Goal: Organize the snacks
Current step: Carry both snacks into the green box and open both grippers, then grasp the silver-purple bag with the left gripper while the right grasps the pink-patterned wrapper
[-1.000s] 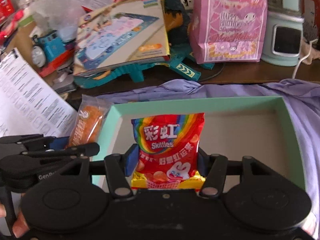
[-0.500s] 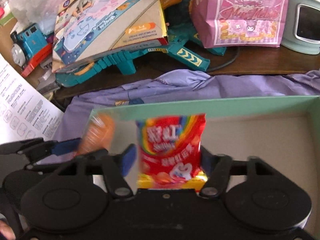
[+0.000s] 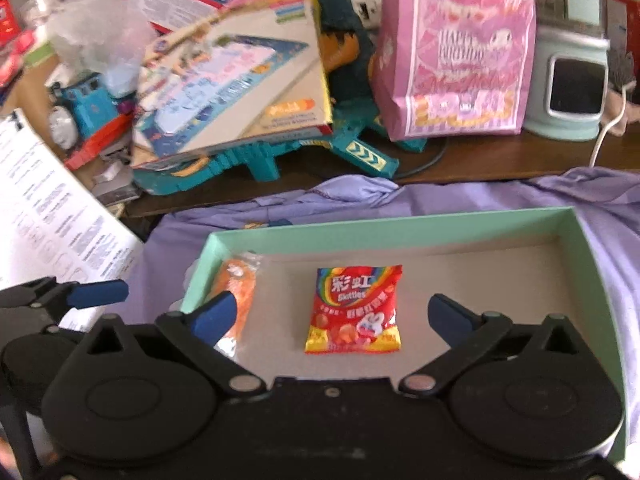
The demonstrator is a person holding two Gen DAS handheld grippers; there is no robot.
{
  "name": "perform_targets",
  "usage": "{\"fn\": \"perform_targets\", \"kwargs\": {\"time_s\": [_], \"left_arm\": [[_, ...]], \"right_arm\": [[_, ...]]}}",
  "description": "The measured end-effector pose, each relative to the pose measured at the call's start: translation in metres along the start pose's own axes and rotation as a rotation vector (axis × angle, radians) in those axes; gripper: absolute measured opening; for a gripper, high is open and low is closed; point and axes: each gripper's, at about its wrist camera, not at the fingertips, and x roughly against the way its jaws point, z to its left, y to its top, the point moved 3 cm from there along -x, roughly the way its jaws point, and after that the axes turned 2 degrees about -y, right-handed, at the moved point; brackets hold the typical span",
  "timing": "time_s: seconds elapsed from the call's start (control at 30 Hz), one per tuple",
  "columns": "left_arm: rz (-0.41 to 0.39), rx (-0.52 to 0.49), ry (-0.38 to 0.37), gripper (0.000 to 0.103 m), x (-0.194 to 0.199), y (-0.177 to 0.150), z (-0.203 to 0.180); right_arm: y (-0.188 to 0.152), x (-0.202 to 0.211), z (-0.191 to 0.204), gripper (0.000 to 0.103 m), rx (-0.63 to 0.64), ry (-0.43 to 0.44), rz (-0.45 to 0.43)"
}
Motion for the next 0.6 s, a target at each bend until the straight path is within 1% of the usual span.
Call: {"fn": "perform_targets", "kwargs": {"time_s": [0.1, 0.33, 0.5, 0.6], "left_arm": [[0.005, 0.005, -0.008, 0.102, 0.02, -0.018, -0.006], [0.053, 0.044, -0.042, 0.103, 0.053, -0.069, -0.017], [0.096, 0.061, -0.045, 0.103, 0.064, -0.106, -0.021], [0.128, 0.074, -0.046, 0.103, 0.063, -0.122, -0.021]], "right_arm": [[-0.012, 0.024, 0.001, 0.103, 0.039, -0.002, -0.003], [-0.052, 0.066, -0.003, 0.103, 0.075, -0.037, 0.055], [-0.087, 0.086, -0.009, 0.103, 0.063, -0.039, 0.109], [-0.105, 0.09, -0.014, 0.103, 0.034, -0.042, 0.141]]}}
